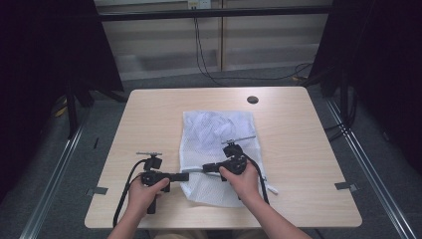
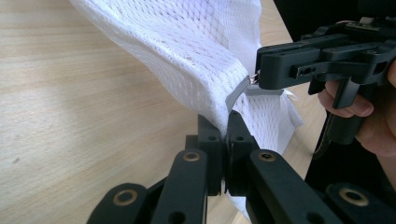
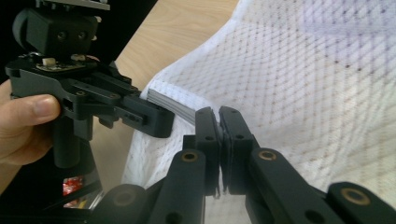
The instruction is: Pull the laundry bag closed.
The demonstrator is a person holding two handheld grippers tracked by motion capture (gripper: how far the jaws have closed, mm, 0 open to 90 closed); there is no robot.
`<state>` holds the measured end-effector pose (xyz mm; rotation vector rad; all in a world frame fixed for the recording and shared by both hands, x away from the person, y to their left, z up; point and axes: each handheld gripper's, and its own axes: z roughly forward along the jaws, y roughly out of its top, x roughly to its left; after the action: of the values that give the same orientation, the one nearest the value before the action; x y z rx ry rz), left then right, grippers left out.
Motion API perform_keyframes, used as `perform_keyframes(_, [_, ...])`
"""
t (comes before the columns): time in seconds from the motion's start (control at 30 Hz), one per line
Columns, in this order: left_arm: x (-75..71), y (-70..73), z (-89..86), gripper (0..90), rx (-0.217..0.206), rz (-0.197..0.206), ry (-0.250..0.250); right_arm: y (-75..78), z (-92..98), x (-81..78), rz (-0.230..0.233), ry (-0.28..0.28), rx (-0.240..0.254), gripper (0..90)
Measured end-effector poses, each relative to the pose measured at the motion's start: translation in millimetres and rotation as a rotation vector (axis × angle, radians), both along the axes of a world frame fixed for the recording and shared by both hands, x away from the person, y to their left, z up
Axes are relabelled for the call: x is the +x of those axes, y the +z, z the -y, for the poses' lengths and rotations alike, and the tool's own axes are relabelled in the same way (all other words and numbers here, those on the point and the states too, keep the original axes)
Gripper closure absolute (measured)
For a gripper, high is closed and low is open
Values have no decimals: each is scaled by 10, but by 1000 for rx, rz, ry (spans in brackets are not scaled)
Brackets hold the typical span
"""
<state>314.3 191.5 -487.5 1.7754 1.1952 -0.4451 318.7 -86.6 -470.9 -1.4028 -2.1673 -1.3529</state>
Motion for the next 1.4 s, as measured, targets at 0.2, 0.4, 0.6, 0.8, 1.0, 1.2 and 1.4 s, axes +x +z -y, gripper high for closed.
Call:
perform_keyframes(0.2, [7,-3,-7,879,4,4,-16,-2,15,-4,-4,-2,-1,869])
perform_keyframes(0.4, [18,-8,-34,880,11,14,-14,-4,65,-12,-7,-9,-9,868])
perform_keyframes(0.6, [14,-6,-27,880,7,10,-10,-3,75,-16,-6,-9,-7,868])
perform_keyframes(0.8, [4,-4,-12,880,-2,-1,-9,0,93,-15,-5,-5,-7,868])
perform_keyframes(1.0, [11,-5,-21,880,2,6,-11,4,109,-22,-9,-8,-4,868])
perform_keyframes(1.2, [13,-4,-33,879,7,7,-24,-3,131,-16,-7,-6,-5,868])
perform_keyframes(1.4, [7,-3,-22,880,5,1,-14,-4,137,-17,-9,-4,-4,868])
